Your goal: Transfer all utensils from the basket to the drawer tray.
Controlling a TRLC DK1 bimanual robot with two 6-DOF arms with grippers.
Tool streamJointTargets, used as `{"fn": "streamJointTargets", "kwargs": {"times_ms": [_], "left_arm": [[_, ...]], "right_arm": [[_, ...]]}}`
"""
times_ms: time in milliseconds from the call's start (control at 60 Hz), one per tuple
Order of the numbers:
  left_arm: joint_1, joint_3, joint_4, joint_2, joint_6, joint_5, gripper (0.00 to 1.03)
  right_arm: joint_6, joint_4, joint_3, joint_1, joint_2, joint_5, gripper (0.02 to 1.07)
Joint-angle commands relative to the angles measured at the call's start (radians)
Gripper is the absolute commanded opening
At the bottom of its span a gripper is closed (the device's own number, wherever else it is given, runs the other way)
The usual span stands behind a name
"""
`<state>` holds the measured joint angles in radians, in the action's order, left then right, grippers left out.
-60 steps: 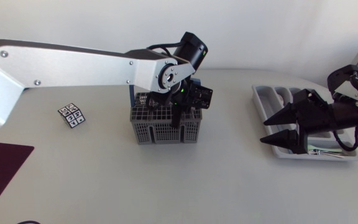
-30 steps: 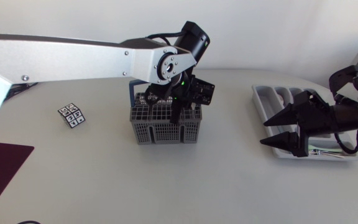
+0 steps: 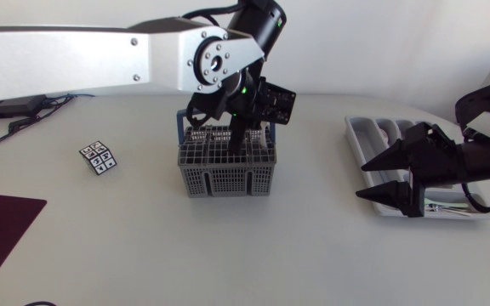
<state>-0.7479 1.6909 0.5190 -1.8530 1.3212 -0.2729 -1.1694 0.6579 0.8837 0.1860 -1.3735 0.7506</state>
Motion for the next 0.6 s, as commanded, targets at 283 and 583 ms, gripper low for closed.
{"fn": "streamJointTargets", "kwargs": {"times_ms": [283, 583], "left_arm": [[-0.038, -0.011, 0.012, 0.144, -0.108, -0.038, 0.03], [-0.07, 0.007, 0.153, 0.172, -0.513, -0.04, 0.03]], "right_arm": [[0.116, 0.008, -0.048, -0.082, 0.159, -0.019, 0.78], [0.224, -0.049, -0.063, -0.192, 0.2, -0.091, 0.78]]}}
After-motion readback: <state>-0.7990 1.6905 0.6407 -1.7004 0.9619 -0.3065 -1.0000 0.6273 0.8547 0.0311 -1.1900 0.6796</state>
